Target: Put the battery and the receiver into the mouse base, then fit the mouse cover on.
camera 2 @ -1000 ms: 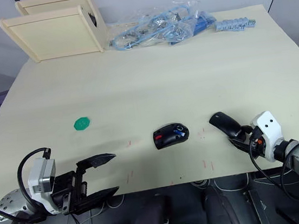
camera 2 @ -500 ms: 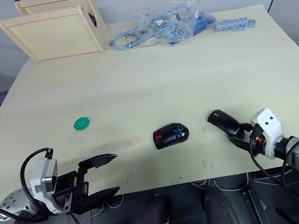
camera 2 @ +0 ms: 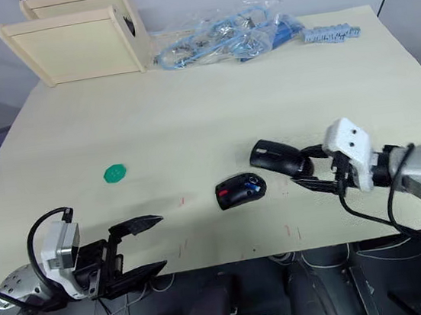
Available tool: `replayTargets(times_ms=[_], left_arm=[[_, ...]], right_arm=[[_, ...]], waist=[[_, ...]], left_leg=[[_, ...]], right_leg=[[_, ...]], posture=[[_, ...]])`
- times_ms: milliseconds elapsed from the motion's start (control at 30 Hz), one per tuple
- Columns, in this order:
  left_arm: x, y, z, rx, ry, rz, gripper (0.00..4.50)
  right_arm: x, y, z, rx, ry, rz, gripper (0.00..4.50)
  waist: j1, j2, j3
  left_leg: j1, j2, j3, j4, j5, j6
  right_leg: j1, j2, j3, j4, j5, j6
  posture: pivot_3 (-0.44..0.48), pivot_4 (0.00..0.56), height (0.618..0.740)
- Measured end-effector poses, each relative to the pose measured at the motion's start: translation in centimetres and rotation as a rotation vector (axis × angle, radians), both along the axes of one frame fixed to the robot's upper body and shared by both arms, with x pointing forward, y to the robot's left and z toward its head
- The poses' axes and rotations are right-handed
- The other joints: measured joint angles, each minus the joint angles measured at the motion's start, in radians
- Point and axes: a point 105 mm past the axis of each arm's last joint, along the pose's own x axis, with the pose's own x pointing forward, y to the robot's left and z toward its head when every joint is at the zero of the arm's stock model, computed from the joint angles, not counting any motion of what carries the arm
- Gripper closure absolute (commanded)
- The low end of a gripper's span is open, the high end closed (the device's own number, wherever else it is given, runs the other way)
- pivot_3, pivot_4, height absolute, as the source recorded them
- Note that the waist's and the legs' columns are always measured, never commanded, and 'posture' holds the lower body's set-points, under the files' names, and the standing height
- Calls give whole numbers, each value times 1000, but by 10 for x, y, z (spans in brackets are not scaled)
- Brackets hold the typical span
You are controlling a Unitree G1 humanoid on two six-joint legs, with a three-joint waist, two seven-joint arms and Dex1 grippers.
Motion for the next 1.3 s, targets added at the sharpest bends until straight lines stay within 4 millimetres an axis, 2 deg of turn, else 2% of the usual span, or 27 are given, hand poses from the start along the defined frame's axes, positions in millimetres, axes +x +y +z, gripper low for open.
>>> replayTargets(times_ms=[67,300,400,567,700,1300], left_arm=[[-1,3,1,-1,6,15,0],[1,10,5,-13,15,71,0],[3,9,11,-18,4,85,0],[3,11,13,-5,0,110,0],[1,8,14,1,4,112,0],[-2,11,18,7,-4,139,0]], right_arm=[[1,9,3,-41,30,75,1655],[12,25,4,-118,81,171,1655],[20,41,-4,-139,94,231,1655],[25,54,-18,-169,122,306,1655],[30,60,-21,-191,120,343,1655],[44,58,-43,-281,148,367,1655]], waist=[[0,0,0],[0,0,1],[-2,-1,1],[-2,-1,2],[-1,-1,2],[-2,-1,2]], left_leg=[[0,0,0,0,0,0],[-2,0,-1,0,0,0],[-2,0,-1,0,0,0],[-2,0,-1,0,0,0],[-2,0,-2,0,0,0],[-2,0,-2,0,0,0]], right_leg=[[0,0,0,0,0,0],[-2,-1,-1,0,0,0],[-2,-1,-1,0,0,0],[-3,-2,-1,0,0,0],[-3,-2,-1,1,0,0],[-3,-3,-1,1,1,0]], posture=[[0,150,740],[0,150,740],[0,150,740],[0,150,740],[0,150,740],[0,150,740]])
